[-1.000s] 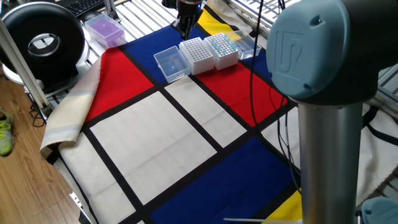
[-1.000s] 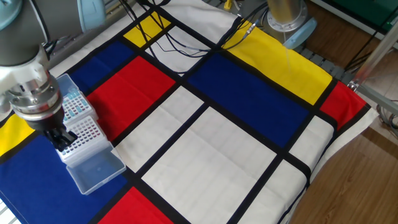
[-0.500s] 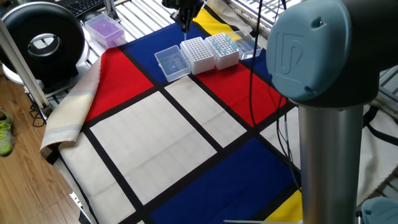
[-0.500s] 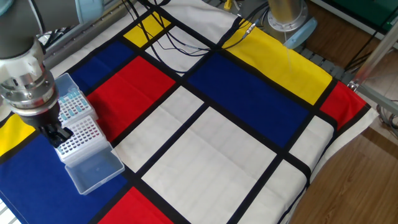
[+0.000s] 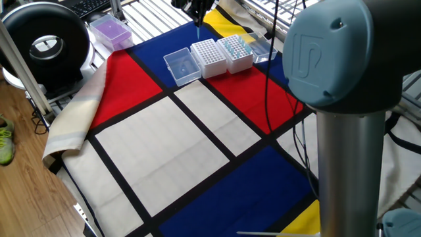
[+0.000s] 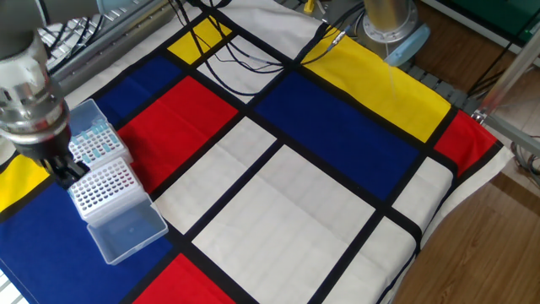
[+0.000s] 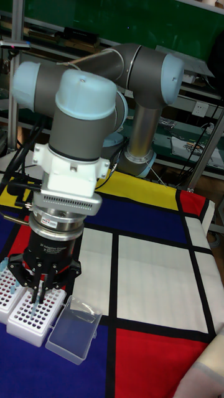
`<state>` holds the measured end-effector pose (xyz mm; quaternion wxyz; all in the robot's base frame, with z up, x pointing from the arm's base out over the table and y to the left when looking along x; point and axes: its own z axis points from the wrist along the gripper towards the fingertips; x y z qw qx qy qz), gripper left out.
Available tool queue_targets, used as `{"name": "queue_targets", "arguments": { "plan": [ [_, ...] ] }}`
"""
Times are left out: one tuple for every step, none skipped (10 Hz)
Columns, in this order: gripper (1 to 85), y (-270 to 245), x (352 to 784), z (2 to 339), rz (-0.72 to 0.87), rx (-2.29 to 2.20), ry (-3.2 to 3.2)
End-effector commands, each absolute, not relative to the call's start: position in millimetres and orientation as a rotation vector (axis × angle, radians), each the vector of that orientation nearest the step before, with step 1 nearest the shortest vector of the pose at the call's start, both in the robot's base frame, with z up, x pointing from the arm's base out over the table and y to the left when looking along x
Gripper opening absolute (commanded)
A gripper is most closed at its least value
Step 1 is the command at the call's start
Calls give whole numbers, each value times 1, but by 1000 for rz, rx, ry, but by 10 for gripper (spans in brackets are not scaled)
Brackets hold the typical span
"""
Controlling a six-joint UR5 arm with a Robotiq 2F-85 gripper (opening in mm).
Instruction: Transfer all medium pipette tips from one holder to another
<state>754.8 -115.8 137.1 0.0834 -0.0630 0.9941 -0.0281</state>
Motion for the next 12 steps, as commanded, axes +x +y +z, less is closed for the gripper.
{"name": "queue_targets", "arguments": {
  "plan": [
    [17, -147, 744, 147, -78, -263, 2961],
    [17, -156, 738, 146, -71, -283, 2958],
    [17, -164, 733, 144, -64, -300, 2949],
    [17, -172, 727, 141, -61, -315, 2946],
    [17, -182, 721, 140, -80, -328, 2944],
    [17, -190, 717, 139, -95, -338, 2944],
    [17, -195, 714, 137, -92, -349, 2936],
    [17, -199, 712, 134, -91, -353, 2933],
    [17, -205, 708, 131, -90, -361, 2927],
    [17, -209, 704, 128, -87, -367, 2922],
    [17, -213, 701, 126, -83, -368, 2918],
    [17, -215, 699, 124, -81, -368, 2917]
  ]
}}
